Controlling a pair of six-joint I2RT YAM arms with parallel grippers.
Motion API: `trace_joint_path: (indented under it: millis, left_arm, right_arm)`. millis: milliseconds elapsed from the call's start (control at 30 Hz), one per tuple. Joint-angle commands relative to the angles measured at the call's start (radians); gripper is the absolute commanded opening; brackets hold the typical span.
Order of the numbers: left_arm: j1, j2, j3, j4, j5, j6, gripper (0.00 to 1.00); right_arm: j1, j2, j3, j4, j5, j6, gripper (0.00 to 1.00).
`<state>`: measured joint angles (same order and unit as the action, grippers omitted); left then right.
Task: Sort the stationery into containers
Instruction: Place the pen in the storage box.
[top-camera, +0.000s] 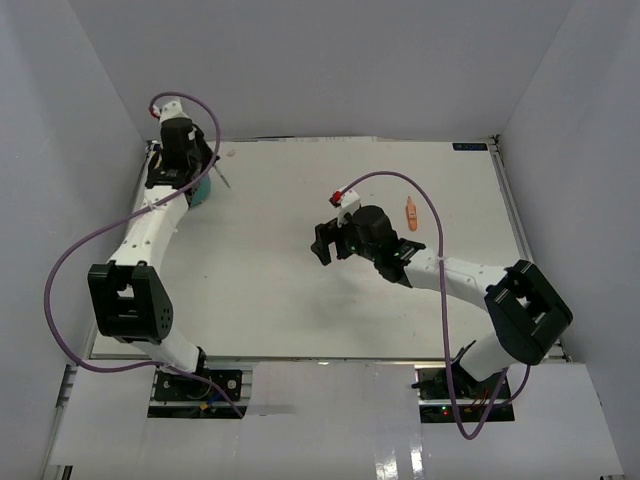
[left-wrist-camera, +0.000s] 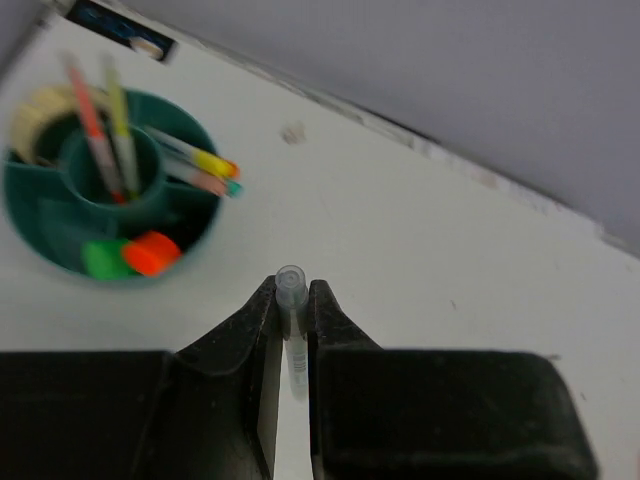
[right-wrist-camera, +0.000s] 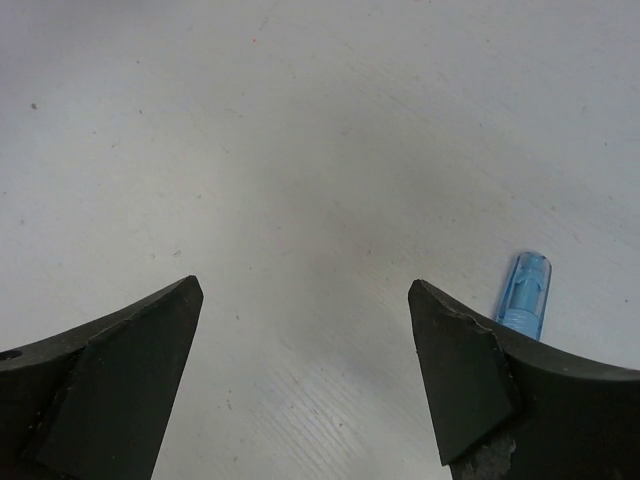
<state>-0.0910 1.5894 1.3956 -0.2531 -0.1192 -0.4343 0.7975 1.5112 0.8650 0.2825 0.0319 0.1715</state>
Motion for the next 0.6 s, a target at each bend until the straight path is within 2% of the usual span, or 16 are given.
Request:
trace_joint_path:
  millis: [0, 67, 200, 567]
  left_arm:
    - [0.054, -0.005, 0.094, 0.044, -0.238, 0.158, 0.02]
    - [0.089, 0.029, 0.127, 0.086, -0.286, 0.205, 0.02]
    - [0.171, 0.098, 0.190, 0.132, -0.293, 0.226, 0.03]
    - [0.220, 0.264, 0.246, 0.238, -0.274, 0.250, 0.04]
  right_arm:
    - [-0.014, -0.048, 0.039, -0.057, 0.025, -0.026, 0.90]
    - [-0.021, -0.059, 0.032, -0.065, 0.025, -0.024, 0.90]
    - [-0.032, -0.072, 0.011, -0.065, 0.036, -0.035, 0.90]
    - [-0.049, -0.085, -0.030, -0.069, 0.040, -0.053, 0.90]
